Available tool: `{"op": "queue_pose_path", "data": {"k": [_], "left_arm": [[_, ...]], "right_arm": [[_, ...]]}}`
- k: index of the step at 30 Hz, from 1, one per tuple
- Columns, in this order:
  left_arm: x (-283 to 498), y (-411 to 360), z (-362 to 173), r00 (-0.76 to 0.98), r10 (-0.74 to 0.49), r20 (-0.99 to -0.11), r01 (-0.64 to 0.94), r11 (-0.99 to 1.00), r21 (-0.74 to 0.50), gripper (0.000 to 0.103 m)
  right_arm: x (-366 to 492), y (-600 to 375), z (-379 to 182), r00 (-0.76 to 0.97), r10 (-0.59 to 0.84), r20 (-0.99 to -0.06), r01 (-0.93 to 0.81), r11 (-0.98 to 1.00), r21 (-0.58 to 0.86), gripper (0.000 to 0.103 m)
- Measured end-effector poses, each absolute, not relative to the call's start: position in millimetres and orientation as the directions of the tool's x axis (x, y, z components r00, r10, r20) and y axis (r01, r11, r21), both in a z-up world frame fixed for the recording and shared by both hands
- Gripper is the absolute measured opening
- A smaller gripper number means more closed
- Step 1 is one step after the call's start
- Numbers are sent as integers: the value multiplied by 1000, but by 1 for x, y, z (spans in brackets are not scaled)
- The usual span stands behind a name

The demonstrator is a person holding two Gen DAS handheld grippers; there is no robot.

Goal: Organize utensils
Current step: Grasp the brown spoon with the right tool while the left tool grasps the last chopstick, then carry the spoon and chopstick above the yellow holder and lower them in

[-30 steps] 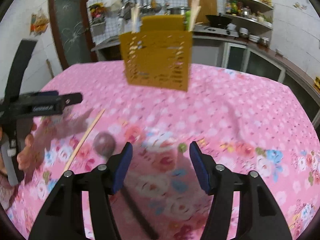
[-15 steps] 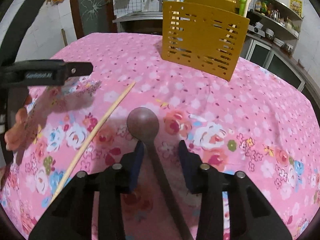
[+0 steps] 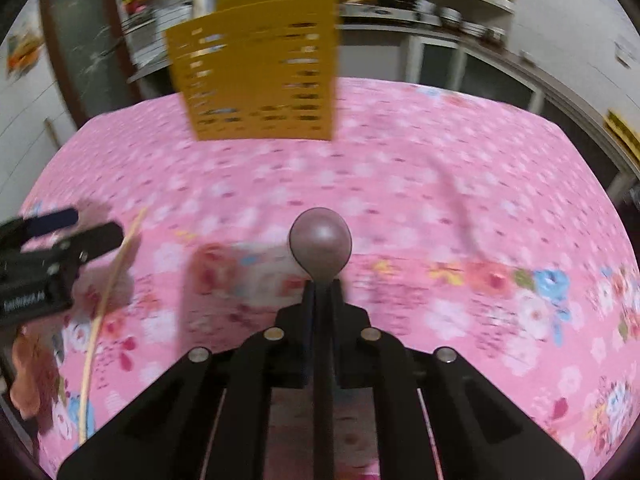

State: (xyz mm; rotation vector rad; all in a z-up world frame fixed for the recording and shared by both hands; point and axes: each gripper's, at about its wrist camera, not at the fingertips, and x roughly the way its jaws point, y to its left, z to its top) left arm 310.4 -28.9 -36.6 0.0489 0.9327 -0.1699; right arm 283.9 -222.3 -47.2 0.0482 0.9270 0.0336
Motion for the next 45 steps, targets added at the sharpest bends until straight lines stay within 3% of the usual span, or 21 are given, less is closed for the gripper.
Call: {"op": "queue_pose_path", "data": {"k": [3, 5, 9, 13, 24, 26, 38, 45], "left_arm": [[311, -37, -43, 548, -129, -826, 174, 984, -39, 76], [313, -41, -49, 522, -134, -843, 171, 984, -50, 61], [315, -48, -54, 521, -98, -848, 153, 988, -20, 57], [320, -53, -53, 521, -96, -848, 165, 986, -10, 39], [337, -58, -49, 507, -112, -855, 169, 985, -28, 14], [337, -58, -49, 511, -112, -853, 167, 986, -29, 6], [339, -55, -46, 507, -135, -852, 153, 986, -65, 4], [324, -51, -18, 593, -151, -791, 169, 984, -61, 4]], "right_arm": [[287, -239, -48, 600, 28, -799, 51, 996, 73, 8], [290, -245, -50, 597, 42, -801, 59, 994, 96, 8], [297, -248, -52, 593, 49, -804, 72, 991, 114, 9], [307, -247, -51, 574, 47, -818, 72, 992, 107, 9], [318, -246, -52, 558, 36, -829, 103, 988, 113, 9], [316, -246, -53, 569, 34, -822, 104, 988, 112, 9], [312, -248, -49, 579, 41, -815, 100, 988, 121, 9], [299, -249, -32, 640, 62, -766, 81, 986, 147, 9]]}}
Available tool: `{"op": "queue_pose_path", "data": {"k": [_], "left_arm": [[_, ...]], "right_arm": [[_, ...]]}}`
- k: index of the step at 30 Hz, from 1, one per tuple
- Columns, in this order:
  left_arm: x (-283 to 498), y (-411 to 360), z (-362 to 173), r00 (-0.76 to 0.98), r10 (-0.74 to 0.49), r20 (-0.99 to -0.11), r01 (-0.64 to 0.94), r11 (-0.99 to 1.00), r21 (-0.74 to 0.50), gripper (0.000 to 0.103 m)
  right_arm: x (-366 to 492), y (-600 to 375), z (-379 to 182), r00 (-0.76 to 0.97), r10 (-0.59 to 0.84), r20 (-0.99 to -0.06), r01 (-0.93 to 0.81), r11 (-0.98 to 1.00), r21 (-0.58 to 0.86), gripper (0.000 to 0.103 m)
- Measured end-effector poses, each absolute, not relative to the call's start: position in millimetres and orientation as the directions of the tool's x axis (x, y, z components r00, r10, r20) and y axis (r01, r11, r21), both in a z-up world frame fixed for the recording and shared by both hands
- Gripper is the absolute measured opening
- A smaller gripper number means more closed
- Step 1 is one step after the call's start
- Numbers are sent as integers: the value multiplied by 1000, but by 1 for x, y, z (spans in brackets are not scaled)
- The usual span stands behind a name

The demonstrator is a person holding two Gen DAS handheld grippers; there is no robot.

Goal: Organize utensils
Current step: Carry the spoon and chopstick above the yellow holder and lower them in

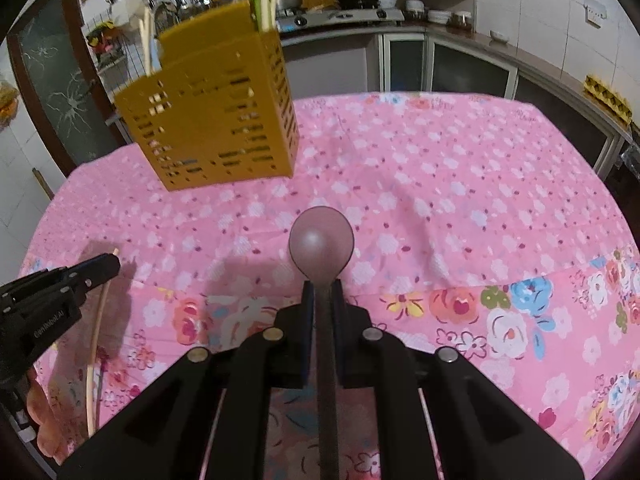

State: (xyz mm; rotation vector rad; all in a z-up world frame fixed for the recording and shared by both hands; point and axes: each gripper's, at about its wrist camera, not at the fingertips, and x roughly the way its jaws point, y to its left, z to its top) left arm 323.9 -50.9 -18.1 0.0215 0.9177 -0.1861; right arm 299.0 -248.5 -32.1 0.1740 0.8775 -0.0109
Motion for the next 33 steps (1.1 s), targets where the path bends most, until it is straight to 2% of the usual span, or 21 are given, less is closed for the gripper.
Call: {"op": "queue_pose_path", "data": {"k": [15, 33], "left_arm": [[290, -19, 61, 801, -208, -562, 174, 978, -114, 4], [292, -24, 120, 891, -222, -396, 198, 975, -99, 4]], "right_arm": [[272, -255, 14, 795, 116, -596, 32, 972, 232, 9], [292, -251, 62, 912, 99, -399, 2, 970, 245, 9]]}}
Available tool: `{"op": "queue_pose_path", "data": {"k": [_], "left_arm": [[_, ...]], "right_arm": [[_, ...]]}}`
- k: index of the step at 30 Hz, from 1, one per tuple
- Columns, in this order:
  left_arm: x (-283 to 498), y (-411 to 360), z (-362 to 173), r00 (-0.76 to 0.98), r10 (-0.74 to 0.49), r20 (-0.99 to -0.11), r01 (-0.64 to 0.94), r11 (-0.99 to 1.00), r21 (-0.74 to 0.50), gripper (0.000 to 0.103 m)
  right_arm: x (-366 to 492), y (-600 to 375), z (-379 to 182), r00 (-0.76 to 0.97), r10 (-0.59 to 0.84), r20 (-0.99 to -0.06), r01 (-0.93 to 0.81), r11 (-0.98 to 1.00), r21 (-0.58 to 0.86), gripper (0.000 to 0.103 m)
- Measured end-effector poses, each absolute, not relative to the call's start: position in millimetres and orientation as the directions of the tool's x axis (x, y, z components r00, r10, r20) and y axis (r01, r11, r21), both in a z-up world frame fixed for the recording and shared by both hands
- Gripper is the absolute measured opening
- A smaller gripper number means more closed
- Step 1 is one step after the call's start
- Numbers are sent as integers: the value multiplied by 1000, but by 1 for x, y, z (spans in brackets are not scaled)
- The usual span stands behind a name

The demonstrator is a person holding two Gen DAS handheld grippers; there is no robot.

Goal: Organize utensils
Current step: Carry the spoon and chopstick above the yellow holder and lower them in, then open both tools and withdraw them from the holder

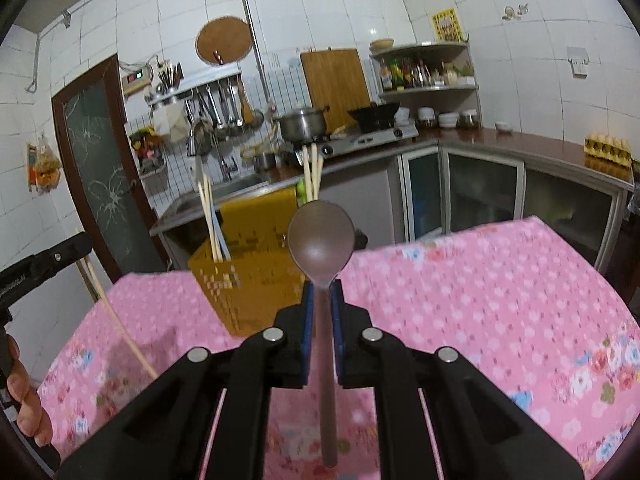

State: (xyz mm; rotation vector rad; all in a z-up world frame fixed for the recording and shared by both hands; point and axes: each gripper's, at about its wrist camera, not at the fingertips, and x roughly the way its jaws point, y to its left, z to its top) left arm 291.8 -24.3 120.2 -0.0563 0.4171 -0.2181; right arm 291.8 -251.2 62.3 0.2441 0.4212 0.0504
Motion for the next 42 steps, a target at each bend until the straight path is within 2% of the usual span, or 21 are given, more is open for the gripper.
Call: {"op": "queue_pose_path", "data": {"k": [4, 13, 21, 30, 38, 42], "left_arm": [[304, -30, 142, 916, -213, -339, 195, 977, -86, 4], [322, -37, 209, 957, -226, -183, 210, 972, -101, 4], [343, -50, 231, 973, -214, -89, 208, 975, -80, 4], [393, -62, 191, 971, -205, -120, 198, 978, -64, 4], [411, -61, 154, 954, -221, -201, 212, 975, -62, 4], [408, -58, 134, 944, -225, -240, 220, 974, -46, 4]], "right_arm": [[310, -249, 80, 937, 98, -336, -13, 969, 246, 9], [352, -239, 130, 983, 122, -134, -86, 966, 244, 9], [394, -235, 120, 986, 144, -82, -119, 959, 256, 9], [416, -229, 92, 989, 127, -79, -107, 970, 218, 9], [409, -218, 74, 990, 120, -71, -108, 982, 153, 9], [397, -217, 59, 987, 128, -96, -113, 984, 140, 9]]}}
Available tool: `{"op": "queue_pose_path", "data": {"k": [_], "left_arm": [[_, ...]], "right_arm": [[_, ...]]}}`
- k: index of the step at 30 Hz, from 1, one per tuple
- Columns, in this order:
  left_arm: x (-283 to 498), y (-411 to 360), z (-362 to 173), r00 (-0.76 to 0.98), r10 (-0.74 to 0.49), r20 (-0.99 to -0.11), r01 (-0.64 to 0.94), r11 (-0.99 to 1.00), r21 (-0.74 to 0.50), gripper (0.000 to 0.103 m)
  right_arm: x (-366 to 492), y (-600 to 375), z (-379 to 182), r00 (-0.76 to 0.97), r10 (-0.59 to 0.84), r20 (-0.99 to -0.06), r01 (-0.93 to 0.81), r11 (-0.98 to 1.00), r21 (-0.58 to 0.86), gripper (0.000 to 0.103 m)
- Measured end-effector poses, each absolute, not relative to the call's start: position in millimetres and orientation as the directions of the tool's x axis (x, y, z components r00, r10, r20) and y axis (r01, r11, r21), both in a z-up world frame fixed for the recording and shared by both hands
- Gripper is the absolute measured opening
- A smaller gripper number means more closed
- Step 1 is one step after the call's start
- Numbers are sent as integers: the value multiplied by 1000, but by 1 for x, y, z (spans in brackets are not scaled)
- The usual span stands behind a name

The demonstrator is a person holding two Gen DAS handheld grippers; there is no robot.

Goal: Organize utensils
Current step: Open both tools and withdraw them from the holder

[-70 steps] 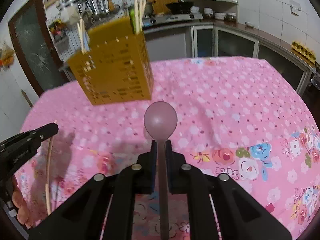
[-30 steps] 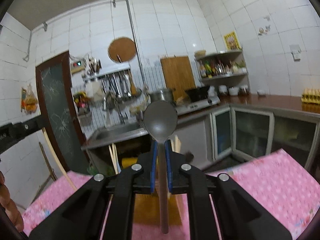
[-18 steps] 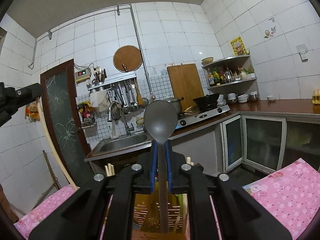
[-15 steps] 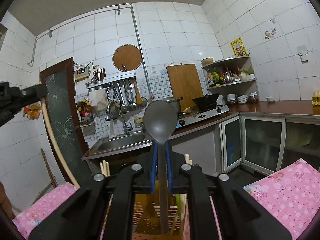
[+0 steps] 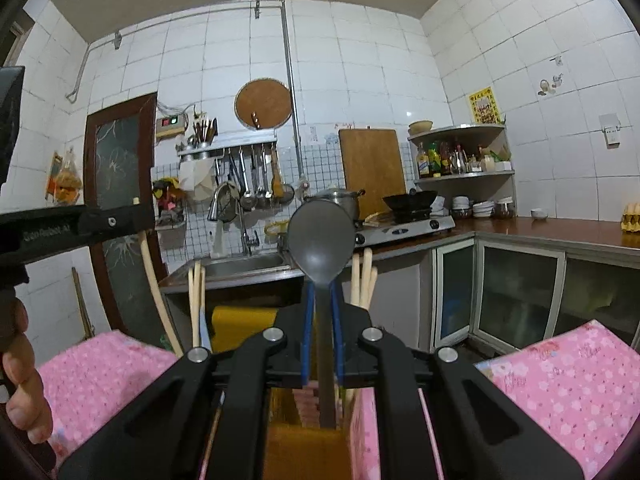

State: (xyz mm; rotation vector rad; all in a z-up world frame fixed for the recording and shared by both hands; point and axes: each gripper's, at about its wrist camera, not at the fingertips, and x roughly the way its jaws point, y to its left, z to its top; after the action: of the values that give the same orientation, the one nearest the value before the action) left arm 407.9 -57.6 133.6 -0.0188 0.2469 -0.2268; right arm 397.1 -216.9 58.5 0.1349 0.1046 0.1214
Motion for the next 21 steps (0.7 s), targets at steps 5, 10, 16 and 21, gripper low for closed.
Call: {"op": "queue_pose_path", "data": {"k": [5, 10, 16, 21], "left_arm": [[409, -54, 107, 927, -231, -296, 224, 973, -60, 4], [409, -50, 95, 922, -213, -324, 205, 977, -60, 6], [380, -28, 104, 919, -189, -347, 166, 982, -94, 57], [325, 1, 106, 921, -121, -370, 105, 992, -65, 72]], "right_arm": [[391, -223, 36, 979, 125, -159, -101, 984, 150, 9], [399, -225, 26, 957, 157, -246, -117, 979, 168, 12], [381, -226, 35, 939, 166, -301, -114, 977, 182, 52], [339, -226, 47, 925, 143, -353, -96, 984, 147, 54]]}}
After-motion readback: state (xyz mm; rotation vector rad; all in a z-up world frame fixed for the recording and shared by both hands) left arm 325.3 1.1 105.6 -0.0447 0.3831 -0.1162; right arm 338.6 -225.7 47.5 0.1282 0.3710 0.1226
